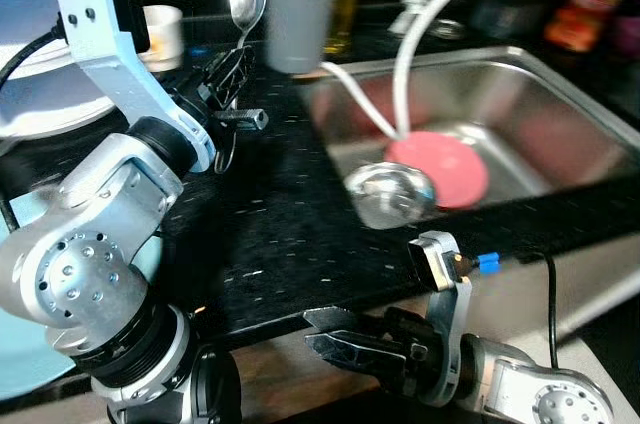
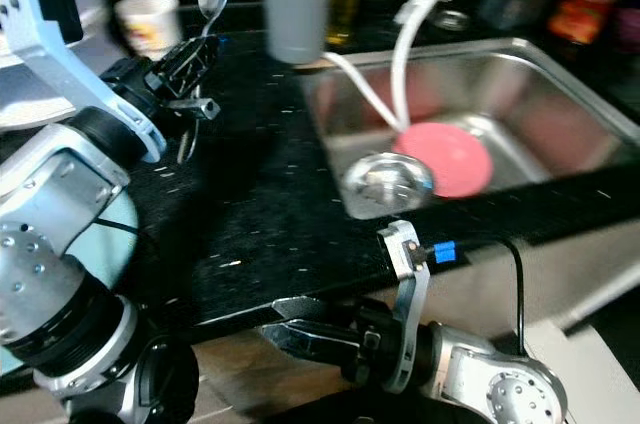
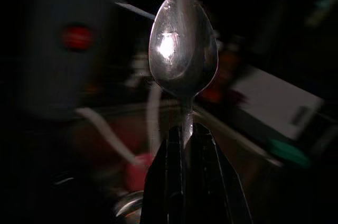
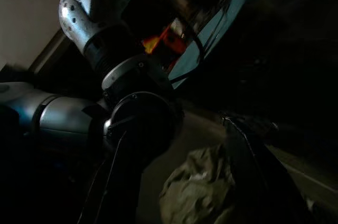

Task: Kitchen organization

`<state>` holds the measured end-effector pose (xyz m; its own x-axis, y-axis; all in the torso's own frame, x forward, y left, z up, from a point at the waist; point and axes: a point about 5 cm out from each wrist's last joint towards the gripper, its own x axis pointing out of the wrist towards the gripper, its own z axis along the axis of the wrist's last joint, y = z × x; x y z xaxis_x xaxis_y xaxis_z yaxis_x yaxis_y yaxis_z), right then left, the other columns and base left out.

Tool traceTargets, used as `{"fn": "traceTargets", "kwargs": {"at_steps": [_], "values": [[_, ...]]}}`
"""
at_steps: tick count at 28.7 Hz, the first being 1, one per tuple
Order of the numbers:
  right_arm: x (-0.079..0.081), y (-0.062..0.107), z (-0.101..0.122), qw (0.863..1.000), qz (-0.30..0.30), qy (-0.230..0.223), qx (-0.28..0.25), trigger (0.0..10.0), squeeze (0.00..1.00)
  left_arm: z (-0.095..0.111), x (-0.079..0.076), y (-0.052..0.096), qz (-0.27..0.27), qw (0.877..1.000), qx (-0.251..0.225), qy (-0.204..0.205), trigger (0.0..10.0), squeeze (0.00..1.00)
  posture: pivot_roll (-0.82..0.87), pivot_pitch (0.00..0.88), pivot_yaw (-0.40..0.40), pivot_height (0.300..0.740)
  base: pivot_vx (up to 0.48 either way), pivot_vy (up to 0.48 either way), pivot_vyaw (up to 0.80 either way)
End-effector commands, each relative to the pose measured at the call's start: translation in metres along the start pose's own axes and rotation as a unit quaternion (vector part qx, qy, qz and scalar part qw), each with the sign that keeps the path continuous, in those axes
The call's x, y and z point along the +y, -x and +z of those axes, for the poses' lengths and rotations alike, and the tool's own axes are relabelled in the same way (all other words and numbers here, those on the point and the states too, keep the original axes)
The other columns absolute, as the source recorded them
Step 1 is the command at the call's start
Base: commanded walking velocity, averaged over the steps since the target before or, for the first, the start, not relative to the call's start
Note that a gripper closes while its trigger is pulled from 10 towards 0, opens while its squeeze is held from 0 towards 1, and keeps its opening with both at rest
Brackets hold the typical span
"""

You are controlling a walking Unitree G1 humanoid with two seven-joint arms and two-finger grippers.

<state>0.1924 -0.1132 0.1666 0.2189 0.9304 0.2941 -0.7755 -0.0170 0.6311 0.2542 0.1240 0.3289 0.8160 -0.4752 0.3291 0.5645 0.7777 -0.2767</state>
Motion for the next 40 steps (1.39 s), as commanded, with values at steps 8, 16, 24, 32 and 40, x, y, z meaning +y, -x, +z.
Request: {"fn": "traceTargets", "kwargs": {"at_steps": [8,16,24,32,40], "values": [[0.004,0.003,0.001,1.000,0.023,-0.009,-0.019,10.0,0.00,-0.007,-0.026,-0.001,-0.120,0.987,0.053,-0.089,10.0,0.00,0.06,0.071,-0.012,0.740,0.000,0.000,-0.80],[0.003,0.003,0.001,1.000,0.024,-0.010,-0.017,10.0,0.00,-0.023,-0.017,-0.005,-0.118,0.939,0.141,-0.289,10.0,0.00,0.06,0.067,-0.012,0.740,0.000,0.000,-0.80],[0.002,0.003,0.002,0.999,0.015,-0.013,-0.028,10.0,0.00,-0.027,0.013,-0.023,-0.022,0.906,0.150,-0.396,10.0,0.00,0.05,0.070,-0.007,0.740,0.000,0.000,-0.20],[0.002,0.003,0.000,0.999,0.014,-0.015,-0.029,10.0,0.00,-0.032,0.029,-0.037,0.015,0.838,0.150,-0.524,10.0,0.00,0.05,0.059,-0.001,0.740,0.000,0.000,0.00],[0.003,0.001,-0.003,0.999,0.012,-0.016,-0.026,10.0,0.00,-0.044,0.036,-0.057,-0.038,0.737,0.136,-0.661,10.0,0.00,0.05,0.062,0.004,0.740,0.000,0.000,0.00]]}}
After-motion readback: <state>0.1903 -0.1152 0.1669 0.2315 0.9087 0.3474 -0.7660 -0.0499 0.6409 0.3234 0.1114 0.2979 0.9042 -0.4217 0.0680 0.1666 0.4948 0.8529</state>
